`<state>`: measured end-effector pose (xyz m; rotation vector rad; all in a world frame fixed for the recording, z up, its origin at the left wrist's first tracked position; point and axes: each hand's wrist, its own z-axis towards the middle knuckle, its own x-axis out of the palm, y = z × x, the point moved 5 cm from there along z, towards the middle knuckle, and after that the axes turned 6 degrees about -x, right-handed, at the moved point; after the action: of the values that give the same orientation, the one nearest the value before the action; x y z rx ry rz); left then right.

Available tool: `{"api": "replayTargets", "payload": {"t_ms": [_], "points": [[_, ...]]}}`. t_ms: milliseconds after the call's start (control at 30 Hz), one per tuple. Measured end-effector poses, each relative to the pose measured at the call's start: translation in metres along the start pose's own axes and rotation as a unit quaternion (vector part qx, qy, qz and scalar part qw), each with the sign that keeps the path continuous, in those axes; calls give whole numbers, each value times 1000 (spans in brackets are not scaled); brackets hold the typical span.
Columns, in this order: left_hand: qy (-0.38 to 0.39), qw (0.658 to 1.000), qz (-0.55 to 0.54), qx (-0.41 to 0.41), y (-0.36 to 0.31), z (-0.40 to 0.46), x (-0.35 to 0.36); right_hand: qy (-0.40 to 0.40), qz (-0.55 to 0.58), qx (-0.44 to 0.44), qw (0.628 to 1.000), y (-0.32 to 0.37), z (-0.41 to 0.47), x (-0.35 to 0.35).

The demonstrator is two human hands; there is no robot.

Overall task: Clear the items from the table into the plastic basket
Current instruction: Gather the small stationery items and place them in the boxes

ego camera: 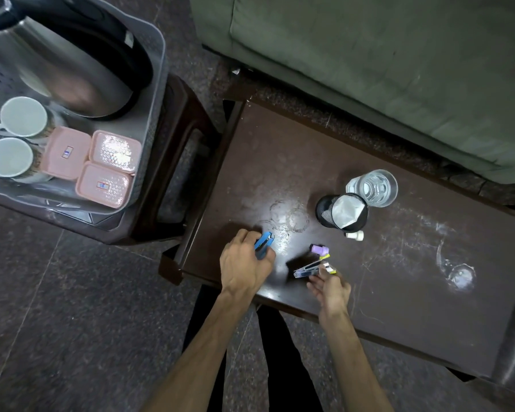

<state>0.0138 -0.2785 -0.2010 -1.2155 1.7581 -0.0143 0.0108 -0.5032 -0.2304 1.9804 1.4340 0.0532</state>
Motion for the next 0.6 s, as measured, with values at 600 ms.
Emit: {"api": "replayTargets", "payload": {"t_ms": [600], "points": [[-393, 895, -138, -160, 72, 39, -249, 429, -287, -409, 753, 120, -217, 315]]}}
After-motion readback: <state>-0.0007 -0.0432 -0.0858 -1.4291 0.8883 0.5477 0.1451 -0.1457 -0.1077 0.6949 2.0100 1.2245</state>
